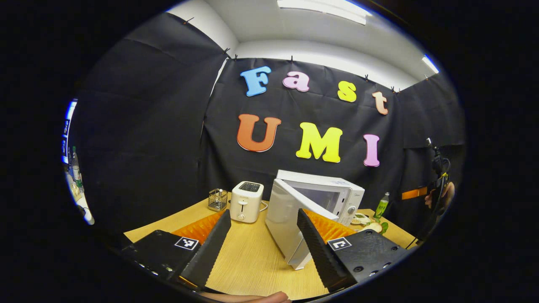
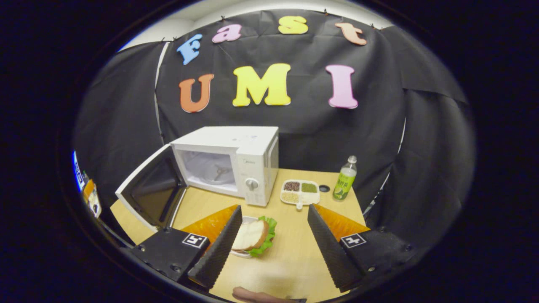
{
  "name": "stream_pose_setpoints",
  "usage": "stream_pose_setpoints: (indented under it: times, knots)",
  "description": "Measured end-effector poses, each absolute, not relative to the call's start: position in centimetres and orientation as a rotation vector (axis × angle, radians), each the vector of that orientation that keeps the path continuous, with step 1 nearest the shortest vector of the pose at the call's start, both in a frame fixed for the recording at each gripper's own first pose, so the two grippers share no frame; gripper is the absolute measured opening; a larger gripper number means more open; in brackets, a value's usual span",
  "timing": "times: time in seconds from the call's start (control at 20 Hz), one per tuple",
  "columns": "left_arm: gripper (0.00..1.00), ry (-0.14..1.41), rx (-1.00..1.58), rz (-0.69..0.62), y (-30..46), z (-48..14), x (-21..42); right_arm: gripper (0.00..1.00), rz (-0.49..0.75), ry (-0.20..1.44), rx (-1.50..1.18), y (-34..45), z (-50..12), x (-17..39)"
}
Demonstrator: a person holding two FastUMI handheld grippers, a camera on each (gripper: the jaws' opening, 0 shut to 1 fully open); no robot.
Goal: Open the microwave oven with the left hand, put the food in, and close the microwave oven.
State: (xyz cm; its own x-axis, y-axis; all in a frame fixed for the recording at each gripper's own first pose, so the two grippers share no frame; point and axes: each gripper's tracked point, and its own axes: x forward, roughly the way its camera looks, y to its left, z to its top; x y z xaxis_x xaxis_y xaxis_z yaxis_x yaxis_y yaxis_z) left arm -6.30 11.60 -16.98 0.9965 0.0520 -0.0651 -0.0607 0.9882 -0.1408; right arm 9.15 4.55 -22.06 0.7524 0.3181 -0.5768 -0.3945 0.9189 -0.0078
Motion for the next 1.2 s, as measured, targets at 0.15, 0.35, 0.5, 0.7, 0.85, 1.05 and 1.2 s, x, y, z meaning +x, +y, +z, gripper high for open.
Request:
stream_pose_setpoints:
  times: [0.15, 0.35, 0.5, 0.7, 0.85, 1.05, 1.2]
  knots:
    - [0.95, 0.055, -0.111, 0.081, 11.6, -15.1, -4.7, 0.94, 0.461, 0.763, -0.074, 4.8, -25.2, 10.5]
    - [0.95, 0.046, -0.048, 0.087, 9.6, -13.1, -2.5, 0.99, 0.564, 0.940, 0.045, 5.2, -28.4, 11.3]
    - [0.95, 0.043, -0.007, 0.088, 7.0, -12.0, -0.9, 0.88, 0.621, 1.087, 0.123, 5.2, -31.4, 11.7]
    - [0.95, 0.067, 0.028, 0.067, 3.4, -12.3, 1.3, 0.84, 0.680, 1.244, 0.226, 5.3, -35.6, 12.3]
    - [0.95, 0.126, 0.010, 0.041, 1.4, -13.4, 2.3, 0.82, 0.779, 1.316, 0.276, 6.3, -37.2, 11.5]
    - [0.95, 0.131, -0.020, -0.005, -0.2, -13.2, 2.8, 0.31, 0.809, 1.407, 0.397, 7.3, -38.3, 10.1]
    - [0.95, 0.097, -0.006, -0.022, -0.3, -12.5, 2.6, 0.33, 0.837, 1.309, 0.265, 6.8, -36.1, 9.4]
